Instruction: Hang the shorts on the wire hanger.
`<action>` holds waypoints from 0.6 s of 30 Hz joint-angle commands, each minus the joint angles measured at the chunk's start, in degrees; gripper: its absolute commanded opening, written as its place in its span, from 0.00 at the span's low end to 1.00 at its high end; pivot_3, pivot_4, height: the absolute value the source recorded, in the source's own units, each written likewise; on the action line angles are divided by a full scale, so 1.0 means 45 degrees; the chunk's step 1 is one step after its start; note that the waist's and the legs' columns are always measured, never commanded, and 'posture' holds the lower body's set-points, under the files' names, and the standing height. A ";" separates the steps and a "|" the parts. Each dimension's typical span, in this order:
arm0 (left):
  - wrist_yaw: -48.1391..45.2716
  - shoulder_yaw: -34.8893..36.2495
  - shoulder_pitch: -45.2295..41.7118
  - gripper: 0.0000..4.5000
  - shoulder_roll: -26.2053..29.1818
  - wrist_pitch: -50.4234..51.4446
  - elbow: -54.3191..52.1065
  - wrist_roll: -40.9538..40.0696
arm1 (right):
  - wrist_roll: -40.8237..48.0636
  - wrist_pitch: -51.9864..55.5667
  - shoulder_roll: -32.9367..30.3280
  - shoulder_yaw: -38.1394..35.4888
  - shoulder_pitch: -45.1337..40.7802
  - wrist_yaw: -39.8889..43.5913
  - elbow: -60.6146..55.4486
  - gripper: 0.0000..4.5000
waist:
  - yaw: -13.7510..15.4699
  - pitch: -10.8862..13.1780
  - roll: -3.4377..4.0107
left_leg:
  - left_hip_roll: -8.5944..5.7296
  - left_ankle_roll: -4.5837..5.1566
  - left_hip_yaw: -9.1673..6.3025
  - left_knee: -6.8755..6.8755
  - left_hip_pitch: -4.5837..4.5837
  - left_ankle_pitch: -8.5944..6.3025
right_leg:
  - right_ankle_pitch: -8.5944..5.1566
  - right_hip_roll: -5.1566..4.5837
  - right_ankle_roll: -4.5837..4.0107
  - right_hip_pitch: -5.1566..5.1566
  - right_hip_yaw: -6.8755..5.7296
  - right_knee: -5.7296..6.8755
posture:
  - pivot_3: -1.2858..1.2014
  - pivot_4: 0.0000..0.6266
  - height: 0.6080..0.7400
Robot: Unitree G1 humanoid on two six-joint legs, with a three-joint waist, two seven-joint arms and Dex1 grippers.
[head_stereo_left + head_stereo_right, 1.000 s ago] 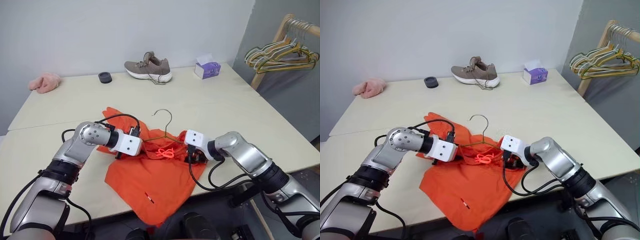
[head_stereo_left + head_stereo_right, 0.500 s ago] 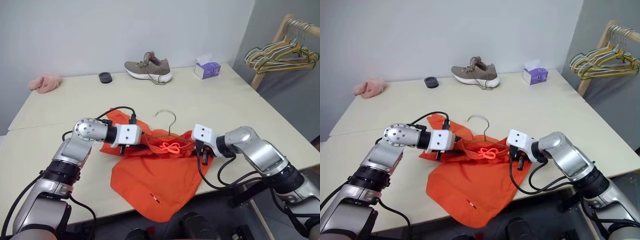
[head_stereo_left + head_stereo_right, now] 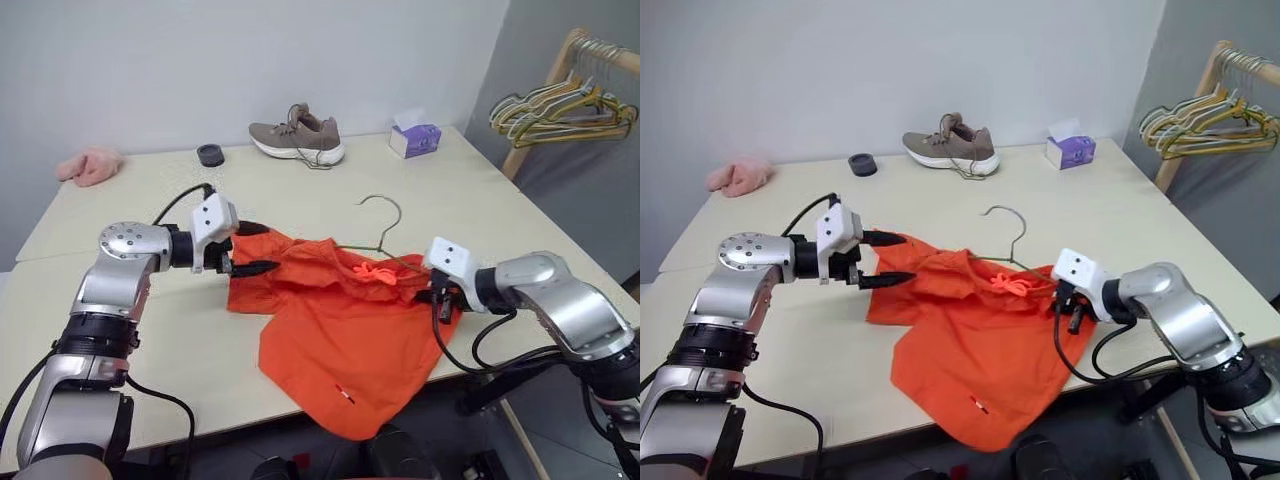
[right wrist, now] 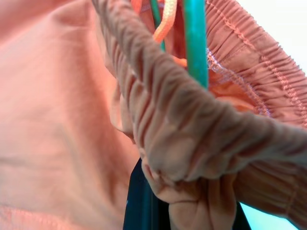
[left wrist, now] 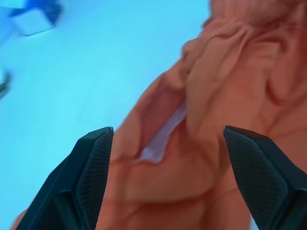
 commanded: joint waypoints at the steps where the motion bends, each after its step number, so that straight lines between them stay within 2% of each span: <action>1: 0.0318 0.0648 -0.0526 0.86 -0.0230 0.0525 -0.0030 -0.0546 | 0.0454 0.0712 -0.0107 -0.1547 0.0590 -0.0684 -0.0525 0.00 | 0.0005 0.0000 -0.0001 | -0.0001 0.0000 0.0002 0.0000 0.0000 0.0000 | 0.0000 -0.0001 0.0000 0.0000 0.0003 0.0000 | 0.39 0.07 1.00; 7: 0.0435 0.0588 0.0048 0.86 -0.1056 0.1773 -0.1449 -0.1194 | 0.1374 0.2979 0.0395 -0.4907 0.2109 -0.2318 -0.1269 0.00 | 0.0006 0.0001 0.0001 | -0.0008 0.0000 0.0010 0.0002 -0.0002 0.0000 | 0.0003 -0.0007 -0.0005 0.0004 0.0013 0.0000 | 0.38 0.07 1.00; 12: 0.0422 0.0022 -0.0072 0.86 -0.2443 0.3761 -0.4201 -0.2541 | 0.0990 0.4939 0.0274 -0.8176 0.3308 -0.4004 -0.1449 0.00 | 0.0051 0.0007 0.0002 | -0.0008 0.0000 0.0009 -0.0001 -0.0006 -0.0001 | -0.0027 0.0000 0.0046 0.0006 0.0013 -0.0006 | 0.37 0.09 1.00; 18: 0.1351 0.0225 -0.0675 0.86 -0.3799 0.5225 -0.5866 -0.4020 | 0.0834 0.5966 0.0462 -1.0116 0.3418 -0.5382 -0.1275 0.00 | -0.0253 0.0017 0.0018 | -0.0009 0.0003 0.0056 -0.0002 0.0006 -0.0002 | -0.0033 0.0059 0.0057 0.0008 0.0065 -0.0010 | 0.36 0.11 1.00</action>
